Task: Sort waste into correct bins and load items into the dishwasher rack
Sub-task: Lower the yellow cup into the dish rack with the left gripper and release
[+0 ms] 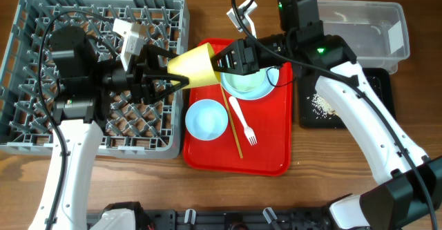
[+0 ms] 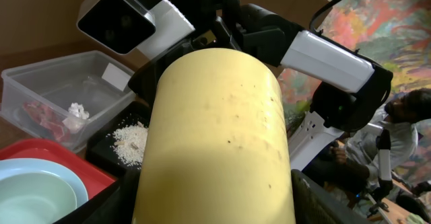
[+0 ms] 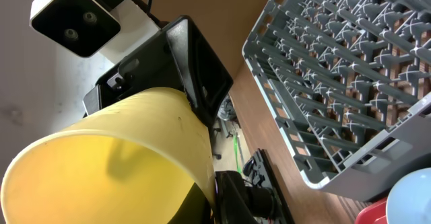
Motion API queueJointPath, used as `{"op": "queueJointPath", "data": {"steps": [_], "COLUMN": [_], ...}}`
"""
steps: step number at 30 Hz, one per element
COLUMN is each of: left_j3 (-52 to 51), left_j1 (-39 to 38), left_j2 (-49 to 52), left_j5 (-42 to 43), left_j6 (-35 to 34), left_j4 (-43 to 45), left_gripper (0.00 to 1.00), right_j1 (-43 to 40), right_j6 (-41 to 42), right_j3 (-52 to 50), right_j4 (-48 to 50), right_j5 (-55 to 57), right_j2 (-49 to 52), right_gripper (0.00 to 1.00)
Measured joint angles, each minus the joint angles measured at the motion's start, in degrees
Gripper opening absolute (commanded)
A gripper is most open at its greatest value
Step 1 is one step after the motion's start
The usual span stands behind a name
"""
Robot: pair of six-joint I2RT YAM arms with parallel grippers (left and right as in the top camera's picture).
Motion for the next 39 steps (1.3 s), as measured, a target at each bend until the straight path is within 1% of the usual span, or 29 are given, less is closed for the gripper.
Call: {"op": "queueJointPath", "data": {"steps": [9,11,13,16,19,22,25,26,29,30,33,34,36,38,39], "left_j3": [0.0,0.0,0.0,0.0,0.0,0.0,0.2,0.2,0.2,0.2,0.2,0.2,0.2,0.2,0.3], "left_j1": [0.0,0.0,0.0,0.0,0.0,0.0,-0.1,0.0,0.6,1.2,2.9,3.5,4.2,4.8,4.9], "left_j2": [0.0,0.0,0.0,0.0,0.0,0.0,-0.1,-0.1,0.0,0.1,0.1,0.1,0.2,0.1,0.0], "left_j5": [0.0,0.0,0.0,0.0,-0.4,-3.2,-7.3,-8.7,-16.3,-18.7,-25.9,-29.1,-34.2,-42.3,-46.8], "left_j6": [-0.2,-0.2,-0.2,-0.2,-0.2,-0.2,-0.2,-0.2,-0.2,-0.2,-0.2,-0.2,-0.3,-1.1,-1.7], "left_j4": [0.0,0.0,0.0,0.0,-0.1,-3.4,-7.7,-8.8,-11.8,-12.7,-16.0,-17.9,-21.2,-25.7,-28.9], "left_gripper": [0.56,0.55,0.53,0.49,0.49,0.5,0.48,0.46,0.42,0.41,0.41,0.39,0.38,0.35,0.31], "right_j1": [0.0,0.0,0.0,0.0,0.0,-0.3,-1.6,-1.9,-4.3,-4.8,-5.8,-5.9,-5.9,-5.9,-5.9], "right_j6": [0.0,0.0,0.2,0.2,0.2,0.3,0.4,0.4,0.3,0.4,0.2,0.0,-0.6,-1.7,-2.4], "right_j3": [0.0,0.0,0.0,0.0,0.0,0.0,-0.2,-0.3,-0.3,-0.3,-0.3,-0.3,-0.3,-0.3,-0.3], "right_j4": [0.0,0.0,0.0,0.1,0.1,0.1,-0.7,-1.1,-5.2,-6.8,-14.4,-16.3,-18.7,-21.0,-22.1], "right_j5": [0.0,0.0,0.0,0.0,0.0,0.2,1.3,1.7,5.7,7.9,19.3,23.5,29.2,34.1,36.6], "right_j2": [0.0,0.0,0.0,0.0,0.0,0.0,0.2,0.3,0.4,0.4,0.4,0.4,0.4,0.4,0.4], "right_gripper": [0.06,0.1,0.16,0.2,0.27,0.35,0.41,0.43,0.45,0.45,0.46,0.47,0.47,0.48,0.48]}}
